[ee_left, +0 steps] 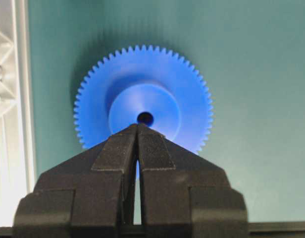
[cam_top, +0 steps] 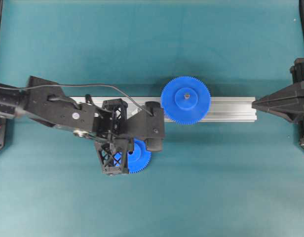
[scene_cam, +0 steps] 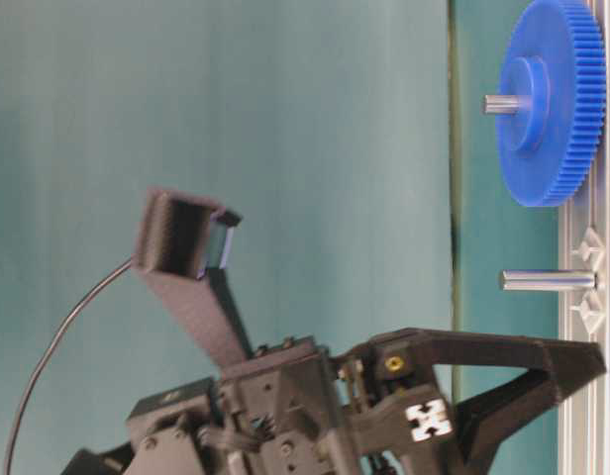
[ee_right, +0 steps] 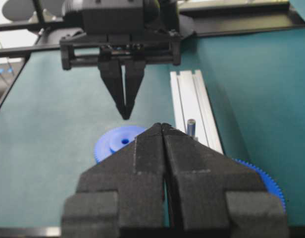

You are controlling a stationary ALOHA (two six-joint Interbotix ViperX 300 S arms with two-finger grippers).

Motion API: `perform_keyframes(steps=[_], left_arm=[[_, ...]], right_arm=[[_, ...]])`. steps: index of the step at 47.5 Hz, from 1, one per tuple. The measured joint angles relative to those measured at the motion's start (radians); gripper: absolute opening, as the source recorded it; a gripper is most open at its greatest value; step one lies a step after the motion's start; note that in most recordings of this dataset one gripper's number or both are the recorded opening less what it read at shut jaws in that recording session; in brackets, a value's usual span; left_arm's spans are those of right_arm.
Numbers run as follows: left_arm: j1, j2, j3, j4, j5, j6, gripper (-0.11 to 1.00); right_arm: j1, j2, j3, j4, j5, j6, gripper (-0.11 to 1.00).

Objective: Find the location of the shaft and insert the small gear.
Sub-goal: 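Lower the left gripper and close it on the small gear's hub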

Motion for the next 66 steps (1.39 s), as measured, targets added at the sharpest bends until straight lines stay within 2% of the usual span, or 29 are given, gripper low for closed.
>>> perform_keyframes(steps=[8,27,49,66], left_arm=[[-0.011,0.031,-0.021,0.000,0.028,0.006,-0.02],[-0.029,0.055,-0.051,0.000,0.049,0.081,-0.02],[-0.029,0.055,-0.054,0.000,0.080,0.084,-0.02],[-0.031,0.055,-0.055,0.000,0.060,0.086,-0.01]], right_arm=[[-0.002,0.000,0.000,0.000,0.000,0.002,-0.03],[-0.002,-0.002,0.003,0.002,0.000,0.002,-0.03],[-0.002,-0.002,0.006,0.000,0.000,0.002,-0.03],[-0.002,-0.002,0.005,0.000,0.000,0.002,-0.03]])
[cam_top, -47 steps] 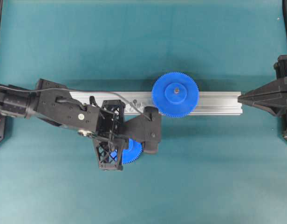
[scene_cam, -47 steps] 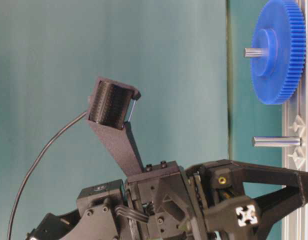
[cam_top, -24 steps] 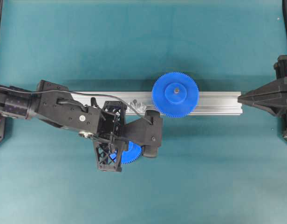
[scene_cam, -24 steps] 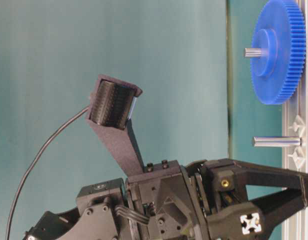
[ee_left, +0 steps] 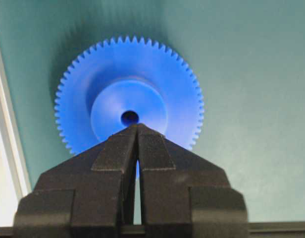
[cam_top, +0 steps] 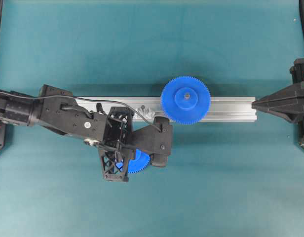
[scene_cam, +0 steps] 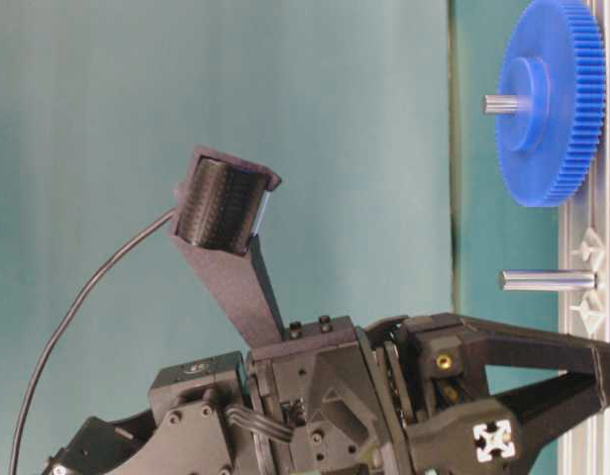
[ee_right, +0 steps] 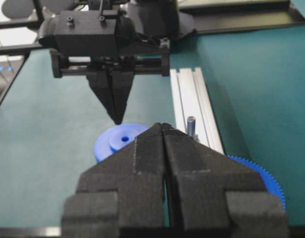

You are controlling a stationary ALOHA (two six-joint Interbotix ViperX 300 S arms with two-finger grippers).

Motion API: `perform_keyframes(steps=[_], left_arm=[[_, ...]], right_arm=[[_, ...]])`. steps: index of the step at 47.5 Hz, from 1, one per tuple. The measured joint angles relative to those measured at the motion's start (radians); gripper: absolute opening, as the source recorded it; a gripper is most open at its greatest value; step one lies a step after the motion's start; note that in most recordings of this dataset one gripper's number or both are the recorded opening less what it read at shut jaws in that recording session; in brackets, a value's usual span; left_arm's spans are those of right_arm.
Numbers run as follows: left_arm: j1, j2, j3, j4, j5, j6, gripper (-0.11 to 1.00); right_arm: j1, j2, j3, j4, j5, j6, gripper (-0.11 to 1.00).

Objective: Find the location of the shaft and insert the small gear.
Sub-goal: 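Lower the left gripper and close it on the small gear's hub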

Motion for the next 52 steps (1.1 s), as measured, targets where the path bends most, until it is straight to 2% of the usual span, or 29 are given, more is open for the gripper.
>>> perform_keyframes(steps=[5,9,11,19,22,24,52], left_arm=[[0.000,0.000,0.000,0.000,-0.018,0.000,0.02],[0.000,0.000,0.000,-0.002,-0.025,0.005,0.14],[0.000,0.003,0.000,0.000,-0.025,0.005,0.24],[0.000,0.020,0.000,0.000,-0.025,-0.015,0.74],[0.000,0.028,-0.002,0.000,-0.026,-0.018,0.87],[0.000,0.032,-0.005,0.000,-0.026,-0.018,0.92],[0.000,0.066,-0.018,0.000,0.009,-0.012,0.93]], right_arm=[[0.000,-0.002,0.002,0.000,0.000,0.000,-0.03],[0.002,-0.003,0.002,0.000,0.000,0.000,-0.03],[0.000,-0.006,0.002,0.000,0.000,0.000,-0.03],[0.000,-0.017,0.002,0.000,0.000,0.000,-0.03],[0.000,-0.020,0.006,0.000,0.000,0.000,-0.03],[0.000,-0.023,0.008,0.002,0.000,0.000,-0.03],[0.000,-0.026,0.009,0.000,0.000,0.000,-0.03]])
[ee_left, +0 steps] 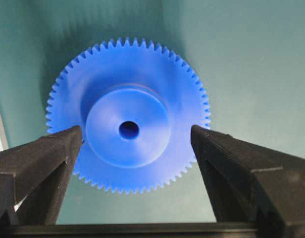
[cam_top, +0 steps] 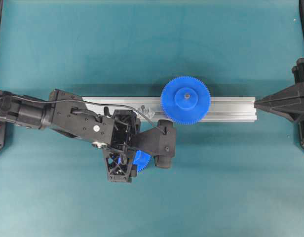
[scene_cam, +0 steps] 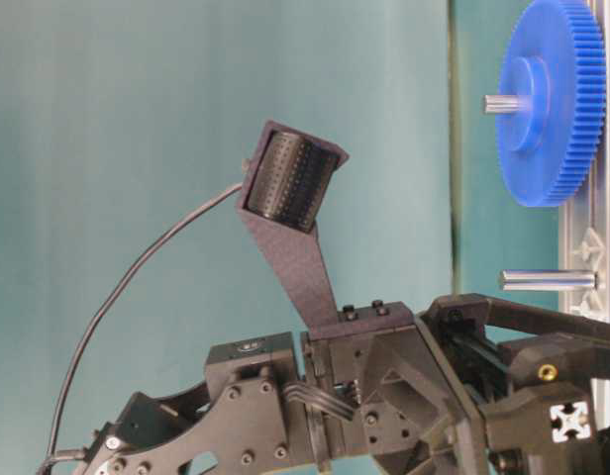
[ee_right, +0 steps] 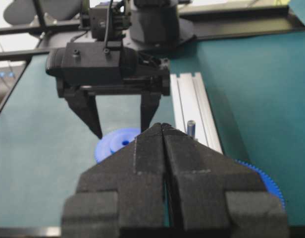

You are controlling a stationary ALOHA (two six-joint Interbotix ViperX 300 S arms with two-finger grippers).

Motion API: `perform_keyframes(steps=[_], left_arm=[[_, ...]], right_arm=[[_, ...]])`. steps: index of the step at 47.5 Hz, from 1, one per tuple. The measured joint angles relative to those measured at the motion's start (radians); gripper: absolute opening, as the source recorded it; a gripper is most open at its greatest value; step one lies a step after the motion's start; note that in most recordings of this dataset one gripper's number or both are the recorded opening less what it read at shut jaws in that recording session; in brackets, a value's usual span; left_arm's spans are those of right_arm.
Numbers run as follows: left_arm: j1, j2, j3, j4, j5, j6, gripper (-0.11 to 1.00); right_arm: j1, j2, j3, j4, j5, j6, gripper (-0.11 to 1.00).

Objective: Find the location of the shaft and insert the small gear.
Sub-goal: 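Lower the left gripper and close it on the small gear's hub, then lift the small blue gear upright with the left gripper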

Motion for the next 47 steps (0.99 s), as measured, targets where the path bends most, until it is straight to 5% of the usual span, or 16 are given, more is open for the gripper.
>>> perform_keyframes(steps=[47], left_arm=[[0.021,0.052,0.012,0.006,-0.032,0.014,0.93]], right_arm=[[0.000,-0.002,0.003,0.000,0.000,0.000,-0.03]])
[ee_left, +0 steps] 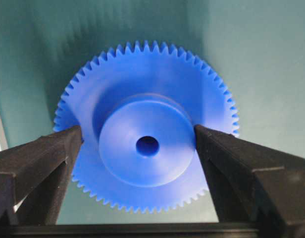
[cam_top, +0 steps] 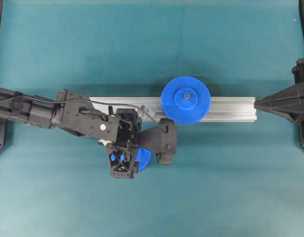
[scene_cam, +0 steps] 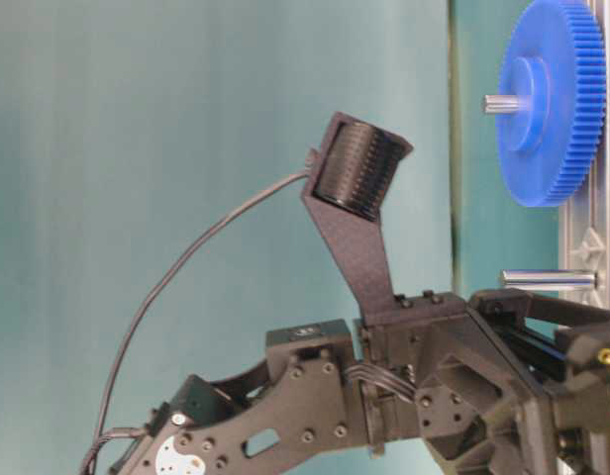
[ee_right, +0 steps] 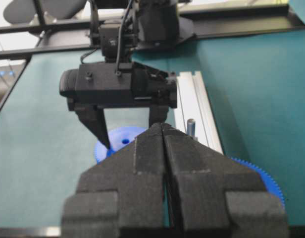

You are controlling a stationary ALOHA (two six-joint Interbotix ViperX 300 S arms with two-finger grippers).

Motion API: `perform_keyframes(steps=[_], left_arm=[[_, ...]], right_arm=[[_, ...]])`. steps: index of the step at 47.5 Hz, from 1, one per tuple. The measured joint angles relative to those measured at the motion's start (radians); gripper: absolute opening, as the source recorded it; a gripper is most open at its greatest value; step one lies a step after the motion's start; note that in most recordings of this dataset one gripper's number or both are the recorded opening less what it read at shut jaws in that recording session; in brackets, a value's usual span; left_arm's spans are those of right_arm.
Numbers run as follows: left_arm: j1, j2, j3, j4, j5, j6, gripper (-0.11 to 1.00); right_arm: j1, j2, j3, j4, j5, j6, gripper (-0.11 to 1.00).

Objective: Find the location of the shaft and insert the small gear.
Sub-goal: 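Lift the small blue gear upright with the left gripper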

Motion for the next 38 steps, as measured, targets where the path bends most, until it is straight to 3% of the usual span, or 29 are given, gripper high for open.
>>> perform_keyframes(steps=[30,38], left_arm=[[0.002,0.003,0.006,0.000,-0.014,-0.003,0.91],[-0.006,0.005,0.000,0.000,0.000,-0.006,0.73]], right_arm=[[0.000,0.000,0.000,0.000,0.000,0.000,-0.03],[0.000,0.000,0.000,0.000,0.000,0.000,-0.03]])
